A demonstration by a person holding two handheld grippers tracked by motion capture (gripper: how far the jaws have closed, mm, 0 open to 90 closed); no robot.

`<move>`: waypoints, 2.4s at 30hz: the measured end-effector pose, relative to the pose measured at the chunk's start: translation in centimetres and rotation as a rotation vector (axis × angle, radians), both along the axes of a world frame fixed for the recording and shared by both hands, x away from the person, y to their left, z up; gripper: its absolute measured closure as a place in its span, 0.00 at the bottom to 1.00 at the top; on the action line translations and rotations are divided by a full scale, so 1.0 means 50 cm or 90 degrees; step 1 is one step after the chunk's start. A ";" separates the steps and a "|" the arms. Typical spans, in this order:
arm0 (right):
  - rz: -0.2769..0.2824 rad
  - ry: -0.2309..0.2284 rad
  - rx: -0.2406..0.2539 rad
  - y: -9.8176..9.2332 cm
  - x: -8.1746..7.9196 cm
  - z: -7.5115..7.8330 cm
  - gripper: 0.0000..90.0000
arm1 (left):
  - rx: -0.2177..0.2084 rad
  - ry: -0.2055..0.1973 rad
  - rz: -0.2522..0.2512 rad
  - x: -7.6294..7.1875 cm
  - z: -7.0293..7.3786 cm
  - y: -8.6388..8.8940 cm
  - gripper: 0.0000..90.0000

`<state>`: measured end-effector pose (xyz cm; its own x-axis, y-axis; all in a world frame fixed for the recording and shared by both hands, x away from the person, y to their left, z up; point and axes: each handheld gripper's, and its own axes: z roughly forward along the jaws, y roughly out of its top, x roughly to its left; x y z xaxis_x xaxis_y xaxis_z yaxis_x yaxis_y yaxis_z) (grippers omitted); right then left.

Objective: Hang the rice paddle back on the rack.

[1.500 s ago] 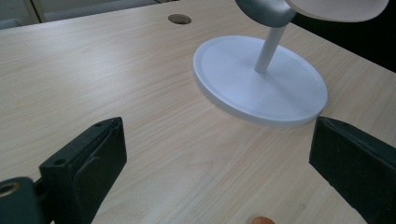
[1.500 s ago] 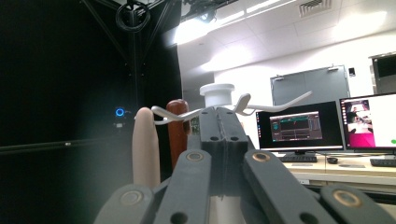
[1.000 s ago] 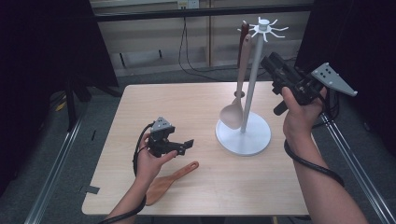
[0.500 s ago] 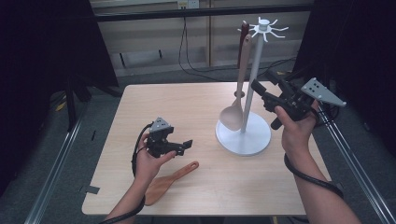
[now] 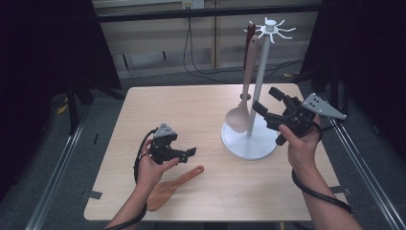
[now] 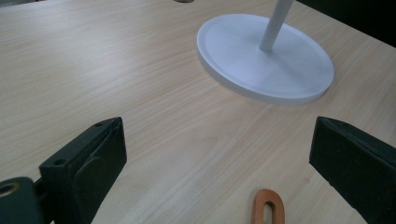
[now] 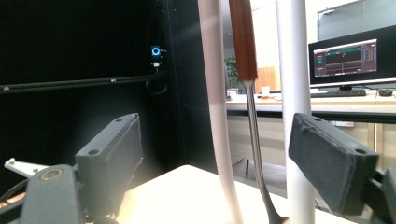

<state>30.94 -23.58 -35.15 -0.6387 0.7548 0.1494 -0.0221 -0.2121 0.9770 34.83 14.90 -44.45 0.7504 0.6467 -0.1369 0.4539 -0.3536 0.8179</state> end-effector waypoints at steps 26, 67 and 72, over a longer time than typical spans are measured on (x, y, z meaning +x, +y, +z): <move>0.021 0.038 -0.051 -0.006 -0.020 -0.061 0.04 | 0.083 0.063 -0.048 -0.023 -0.040 -0.005 0.06; 0.027 0.086 -0.111 -0.004 -0.034 -0.122 0.05 | 0.337 0.154 -0.172 -0.039 -0.061 -0.085 0.43; 0.021 0.093 -0.125 -0.009 -0.036 -0.128 0.05 | 0.376 0.177 -0.193 -0.035 -0.052 -0.100 0.53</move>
<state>29.14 -24.04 -41.57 -0.6456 0.7578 0.0948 0.1258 -0.0169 0.9919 33.06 9.88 -47.07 0.8971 0.4400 -0.0402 0.4288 -0.8452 0.3191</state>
